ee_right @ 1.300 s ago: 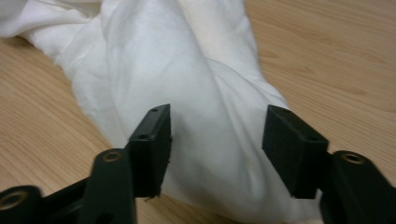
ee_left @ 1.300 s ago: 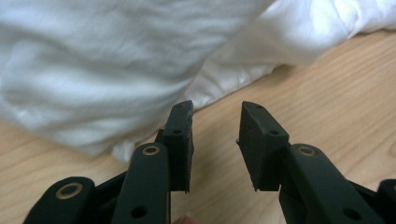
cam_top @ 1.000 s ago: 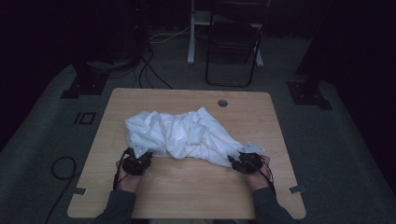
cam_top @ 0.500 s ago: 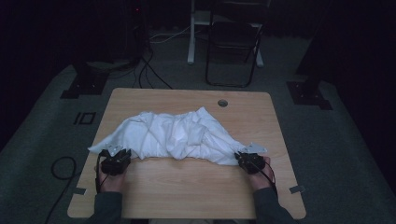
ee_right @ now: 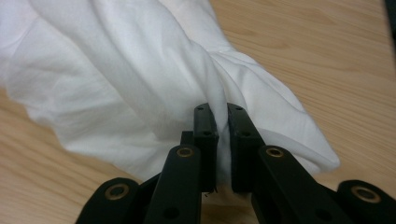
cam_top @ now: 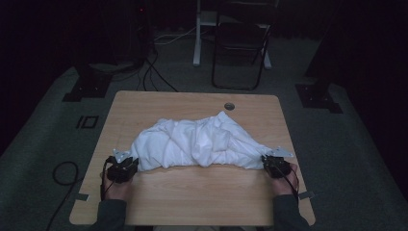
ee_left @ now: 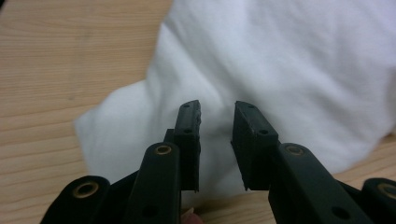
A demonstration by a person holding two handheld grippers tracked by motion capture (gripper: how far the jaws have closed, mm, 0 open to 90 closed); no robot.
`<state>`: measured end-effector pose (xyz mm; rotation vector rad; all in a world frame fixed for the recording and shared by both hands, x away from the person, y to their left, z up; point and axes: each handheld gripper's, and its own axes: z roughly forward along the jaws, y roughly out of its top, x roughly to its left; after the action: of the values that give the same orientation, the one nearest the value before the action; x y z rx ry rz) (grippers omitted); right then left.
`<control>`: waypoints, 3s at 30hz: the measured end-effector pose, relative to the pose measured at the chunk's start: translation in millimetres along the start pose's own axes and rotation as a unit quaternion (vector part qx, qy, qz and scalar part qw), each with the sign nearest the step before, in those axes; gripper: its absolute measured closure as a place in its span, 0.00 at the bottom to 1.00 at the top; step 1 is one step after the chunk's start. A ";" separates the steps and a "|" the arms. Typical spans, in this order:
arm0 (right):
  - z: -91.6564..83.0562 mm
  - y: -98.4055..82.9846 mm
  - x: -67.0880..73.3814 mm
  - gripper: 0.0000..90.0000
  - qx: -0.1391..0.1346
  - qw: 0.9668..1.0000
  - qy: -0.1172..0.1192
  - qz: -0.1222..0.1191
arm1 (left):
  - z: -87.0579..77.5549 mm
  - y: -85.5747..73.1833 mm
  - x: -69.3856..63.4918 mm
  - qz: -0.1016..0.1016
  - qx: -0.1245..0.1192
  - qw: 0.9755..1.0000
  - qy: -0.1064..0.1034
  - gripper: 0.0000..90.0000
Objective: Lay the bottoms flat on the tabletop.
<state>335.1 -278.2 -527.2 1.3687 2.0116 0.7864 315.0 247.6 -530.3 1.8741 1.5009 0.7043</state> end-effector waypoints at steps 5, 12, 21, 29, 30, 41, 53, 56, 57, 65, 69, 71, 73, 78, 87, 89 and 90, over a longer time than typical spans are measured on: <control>-6.9 0.5 -5.1 0.79 -0.012 1.000 0.010 0.016 | -4.6 5.8 -6.3 0.005 -0.014 1.000 -0.010 0.74; -18.1 14.6 9.5 0.63 -0.058 0.997 0.047 0.005 | -12.2 15.4 -13.8 0.017 -0.030 0.999 -0.022 0.64; -9.0 29.2 40.5 0.66 -0.062 0.994 0.090 -0.027 | -6.9 31.6 -32.1 0.036 -0.039 0.998 -0.044 0.61; 5.9 38.5 65.4 0.70 -0.063 0.990 0.118 -0.036 | 3.5 49.2 -57.4 0.067 -0.040 0.995 -0.066 0.61; 7.6 39.6 67.6 0.70 -0.061 0.990 0.122 -0.037 | 4.9 51.6 -60.8 0.071 -0.039 0.994 -0.069 0.61; 21.3 58.6 86.0 0.73 -0.066 0.988 0.133 -0.032 | 35.0 74.7 -97.1 0.100 -0.022 0.991 -0.081 0.56; 30.0 66.2 89.4 0.98 -0.055 0.988 0.140 -0.023 | 63.4 87.8 -113.1 0.080 0.011 0.992 -0.094 0.91; 25.2 64.4 85.5 0.99 -0.057 0.989 0.131 -0.027 | 56.0 86.8 -111.8 0.088 0.003 0.991 -0.099 0.96; 23.0 63.4 83.5 0.99 -0.058 0.990 0.129 -0.027 | 52.1 86.3 -110.7 0.088 -0.002 0.991 -0.102 0.96; -2.1 41.7 53.7 0.99 -0.059 0.992 0.113 -0.015 | 14.9 65.4 -96.1 0.084 -0.032 0.989 -0.119 0.96; -15.5 30.6 43.3 0.99 -0.056 0.990 0.131 -0.007 | 0.9 47.5 -96.3 0.088 -0.029 0.986 -0.137 0.96; -21.7 25.0 44.3 0.99 -0.051 0.989 0.135 -0.013 | -3.8 38.2 -100.0 0.098 -0.021 0.985 -0.140 0.96; -26.4 18.3 47.4 0.99 -0.044 0.990 0.135 -0.026 | -6.2 29.4 -101.9 0.104 -0.011 0.984 -0.142 0.96; -31.7 1.0 55.1 0.99 -0.025 0.989 0.143 -0.040 | -2.3 11.0 -102.1 0.103 0.016 0.984 -0.147 0.96; -38.7 3.6 61.6 0.71 -0.030 0.989 0.133 -0.056 | -7.5 8.2 -90.6 0.089 -0.003 0.986 -0.138 0.64; -42.7 6.1 59.9 0.67 -0.041 0.989 0.135 -0.051 | -10.0 8.6 -84.7 0.084 -0.008 0.987 -0.133 0.62; -44.5 7.7 59.3 0.66 -0.047 0.989 0.134 -0.048 | -10.8 8.9 -81.9 0.081 -0.010 0.988 -0.131 0.61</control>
<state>288.7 -226.6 -500.0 1.1533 2.1943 1.0536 295.7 167.7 -518.3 2.0030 1.1832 0.5179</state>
